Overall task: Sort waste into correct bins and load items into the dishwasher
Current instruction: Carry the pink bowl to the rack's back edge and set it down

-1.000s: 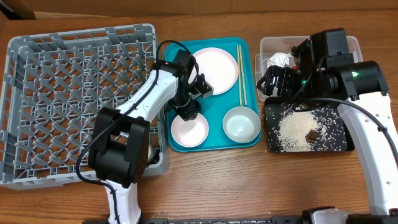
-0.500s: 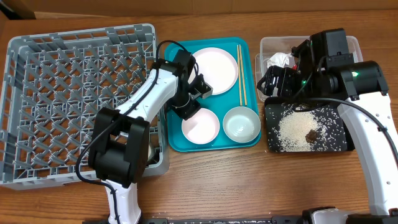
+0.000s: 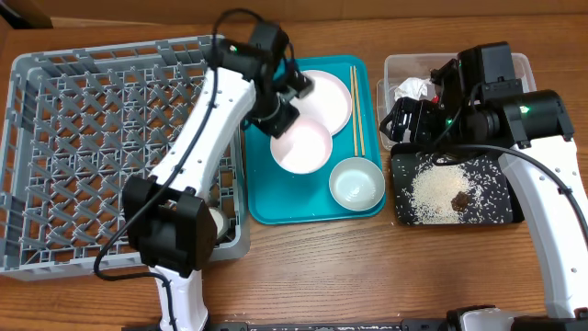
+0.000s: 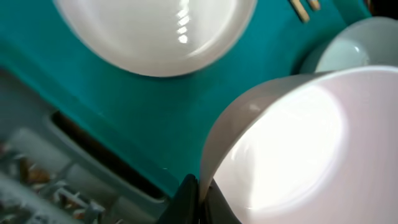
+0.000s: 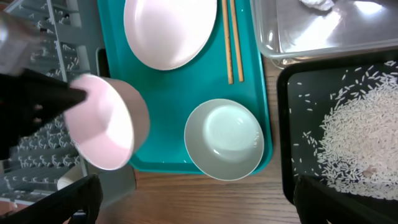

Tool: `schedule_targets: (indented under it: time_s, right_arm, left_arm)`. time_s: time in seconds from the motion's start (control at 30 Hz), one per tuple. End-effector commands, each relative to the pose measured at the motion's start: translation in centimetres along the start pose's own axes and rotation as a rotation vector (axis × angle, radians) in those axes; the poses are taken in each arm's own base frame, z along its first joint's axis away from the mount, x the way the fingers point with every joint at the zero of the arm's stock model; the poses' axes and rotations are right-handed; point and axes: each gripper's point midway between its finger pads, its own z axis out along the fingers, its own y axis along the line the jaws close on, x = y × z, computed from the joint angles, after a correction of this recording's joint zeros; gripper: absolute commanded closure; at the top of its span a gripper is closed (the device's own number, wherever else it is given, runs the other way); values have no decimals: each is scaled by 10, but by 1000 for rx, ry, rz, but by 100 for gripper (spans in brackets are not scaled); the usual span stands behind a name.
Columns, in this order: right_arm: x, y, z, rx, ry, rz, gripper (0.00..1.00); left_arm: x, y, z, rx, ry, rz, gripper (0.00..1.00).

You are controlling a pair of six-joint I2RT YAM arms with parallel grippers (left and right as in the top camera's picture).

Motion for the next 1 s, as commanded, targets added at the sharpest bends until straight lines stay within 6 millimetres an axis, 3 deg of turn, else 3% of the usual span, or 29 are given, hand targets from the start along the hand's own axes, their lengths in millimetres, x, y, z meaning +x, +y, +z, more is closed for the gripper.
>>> schedule_targets:
  time_s: [0.0,0.17,0.3,0.47,0.57,0.8,0.97]
  right_arm:
    - [-4,2,-5,-1,-21,-14,0]
    - [-4,2,-5,-1,-21,-14,0]
    - [-4,2,-5,-1,-21,-14,0]
    - [-4,2,-5,-1,-21,-14,0]
    - [-4,2,-5,-1,-21,-14,0]
    - [-4,2,-5,-1,-21,-14,0]
    - [-4,2,-5,-1,-21,-14,0]
  left_arm:
    - [-7,28,-52,-90,-112,-187,96]
    - [1,54,-91,-135,-203,-340,96]
    - [22,90,-121,-261,-246,-524,96]
    - [60,151,-157,-589,-272,-777,96]
    - [72,177,-176,-784,-301,-871,96]
    - [81,209,-214,-1146,-349,-935,96]
    - [79,219,-208,-1219,-323,-933,96]
